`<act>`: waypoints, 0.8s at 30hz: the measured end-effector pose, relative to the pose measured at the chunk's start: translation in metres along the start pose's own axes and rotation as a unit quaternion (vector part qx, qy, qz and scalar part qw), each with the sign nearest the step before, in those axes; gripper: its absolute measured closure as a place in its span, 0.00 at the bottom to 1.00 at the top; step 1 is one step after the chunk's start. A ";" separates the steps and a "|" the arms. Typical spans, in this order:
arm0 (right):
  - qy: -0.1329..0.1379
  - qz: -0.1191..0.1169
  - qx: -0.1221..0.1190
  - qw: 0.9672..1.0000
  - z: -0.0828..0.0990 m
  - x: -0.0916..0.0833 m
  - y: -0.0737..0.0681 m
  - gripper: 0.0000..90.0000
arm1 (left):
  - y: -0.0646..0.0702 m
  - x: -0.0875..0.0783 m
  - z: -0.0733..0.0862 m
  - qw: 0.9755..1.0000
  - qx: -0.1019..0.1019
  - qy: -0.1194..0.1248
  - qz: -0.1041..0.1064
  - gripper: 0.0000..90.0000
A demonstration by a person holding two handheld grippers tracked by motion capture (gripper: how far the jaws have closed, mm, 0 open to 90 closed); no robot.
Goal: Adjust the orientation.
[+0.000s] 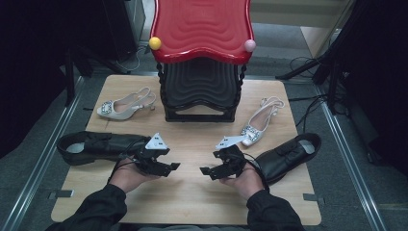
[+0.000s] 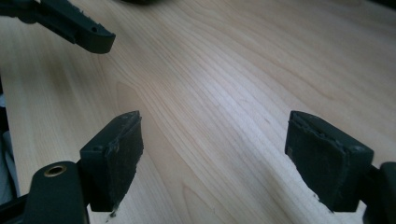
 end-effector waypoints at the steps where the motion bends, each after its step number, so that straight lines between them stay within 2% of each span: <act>1: 0.000 0.001 -0.010 1.000 -0.002 -0.002 -0.001 0.24 | 0.000 0.000 0.000 1.000 0.000 0.000 0.000 0.38; 4: 0.008 0.015 -0.027 0.999 -0.004 -0.008 -0.004 0.27 | 0.000 0.002 0.001 1.000 0.008 -0.011 0.005 0.39; 5: 0.011 0.020 -0.028 0.999 -0.004 -0.011 -0.004 0.27 | -0.003 0.004 0.002 0.999 -0.008 -0.033 0.023 0.39; 8: 0.020 0.027 -0.023 0.999 -0.005 -0.014 -0.003 0.29 | -0.008 0.003 0.002 0.998 -0.019 -0.046 0.025 0.39; 12: 0.023 0.040 -0.020 0.999 -0.006 -0.014 -0.003 0.29 | -0.011 -0.001 0.001 0.999 -0.019 -0.037 0.024 0.41; 13: 0.020 0.042 -0.020 0.999 -0.006 -0.013 -0.003 0.29 | -0.014 -0.004 0.000 0.999 -0.030 -0.031 0.020 0.41; 15: 0.017 0.045 -0.023 0.999 -0.006 -0.013 -0.003 0.30 | -0.016 -0.005 0.000 0.999 -0.035 -0.034 0.020 0.42; 16: 0.017 0.048 -0.031 0.998 -0.005 -0.014 -0.003 0.30 | -0.018 -0.006 0.001 0.998 -0.038 -0.041 0.012 0.43; 18: 0.018 0.053 -0.029 0.998 -0.005 -0.014 -0.002 0.30 | -0.018 -0.007 0.002 0.998 -0.042 -0.045 0.011 0.43; 19: 0.022 0.057 -0.022 0.998 -0.005 -0.018 0.000 0.32 | -0.020 -0.008 0.002 0.997 -0.050 -0.053 0.020 0.46; 20: 0.022 0.063 -0.014 0.998 -0.004 -0.019 0.000 0.33 | -0.020 -0.008 0.002 0.997 -0.050 -0.053 0.020 0.46; 22: 0.021 0.063 -0.012 0.998 -0.004 -0.021 0.000 0.33 | -0.022 -0.010 0.003 0.997 -0.049 -0.055 0.024 0.49; 23: 0.020 0.066 -0.014 0.998 -0.003 -0.024 0.000 0.36 | -0.022 -0.014 0.003 0.996 -0.059 -0.060 0.032 0.50; 24: 0.020 0.068 -0.018 0.997 -0.002 -0.025 0.000 0.37 | -0.023 -0.017 0.003 0.996 -0.059 -0.062 0.036 0.51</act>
Point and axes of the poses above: each handheld gripper's, and its own axes: x roughly forward along the jaws, z roughly out of its underside, y roughly to its right, the point moved 1 cm from there along x, roughly forward along the jaws, and after that the axes turned 9 degrees about -x, right-handed, at the moved point
